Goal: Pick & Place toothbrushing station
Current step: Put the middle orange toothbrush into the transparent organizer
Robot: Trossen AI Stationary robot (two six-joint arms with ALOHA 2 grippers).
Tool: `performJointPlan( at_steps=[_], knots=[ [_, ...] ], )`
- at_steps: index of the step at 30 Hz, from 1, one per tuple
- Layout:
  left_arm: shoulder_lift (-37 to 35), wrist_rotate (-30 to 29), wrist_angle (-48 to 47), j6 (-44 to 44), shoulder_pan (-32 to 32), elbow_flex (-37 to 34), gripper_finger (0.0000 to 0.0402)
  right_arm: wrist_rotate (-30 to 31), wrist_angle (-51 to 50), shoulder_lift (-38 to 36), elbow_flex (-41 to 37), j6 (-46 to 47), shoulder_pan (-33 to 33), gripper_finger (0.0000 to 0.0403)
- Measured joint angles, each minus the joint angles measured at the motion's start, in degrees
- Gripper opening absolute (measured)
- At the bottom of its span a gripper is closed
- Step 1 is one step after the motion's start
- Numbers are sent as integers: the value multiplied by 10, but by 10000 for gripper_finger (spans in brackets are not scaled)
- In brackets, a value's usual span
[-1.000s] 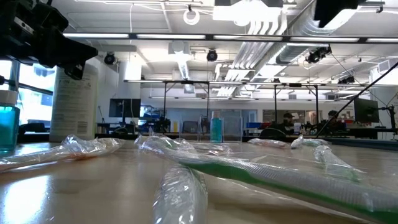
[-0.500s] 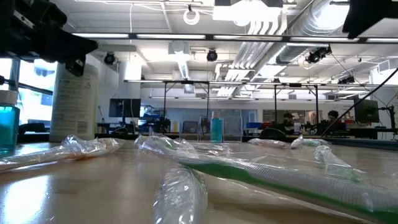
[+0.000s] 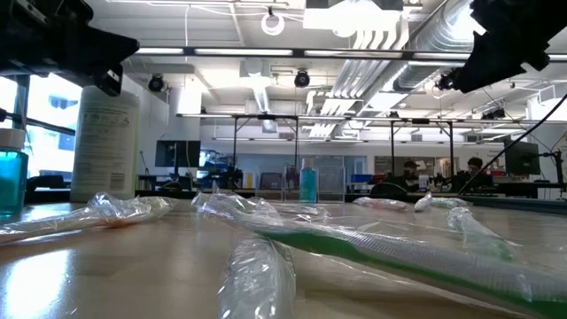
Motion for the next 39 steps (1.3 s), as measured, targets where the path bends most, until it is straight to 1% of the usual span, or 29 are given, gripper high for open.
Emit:
performJointPlan(
  at_steps=[2, 4, 6, 10, 12, 16, 20, 23, 25, 27, 31, 32, 39],
  knots=[
    [12, 0, 13, 0, 0, 0, 13, 29, 1, 0, -1, 1, 0, 136],
    [25, 4, 29, 0, 0, 1, 28, 45, 7, 0, -1, -2, 0, 136],
    [39, 6, 47, 0, 0, 1, 53, 53, 8, 0, -1, -2, 0, 136],
    [69, 6, 85, 0, 0, 1, 117, 57, 8, 0, -1, -15, 0, 136],
    [80, 6, 109, 0, 0, 1, 146, 69, 8, 0, -1, -19, 0, 136],
    [102, 5, 147, 8, 0, 2, 182, 98, 8, 0, -1, -39, 0, 136],
    [130, 5, 176, 20, 0, 2, 190, 115, 8, 0, -1, -71, 0, 136],
    [155, 5, 201, 20, 0, 3, 191, 136, 1, 0, -1, -75, 0, 136],
    [171, 5, 198, 19, 0, 15, 191, 158, -13, 0, -1, -77, 0, 136],
    [190, 5, 182, 20, 0, 35, 191, 192, -33, 0, -1, -87, 0, 136],
    [239, 5, 132, 20, 0, 89, 191, 299, -45, -1, -16, -86, 0, 136],
    [253, 5, 118, 24, 0, 104, 191, 316, -45, -4, -20, -77, 0, 136],
    [347, -7, 20, 35, 0, 212, 191, 319, -37, -7, -41, -35, -28, 136]
  ],
)
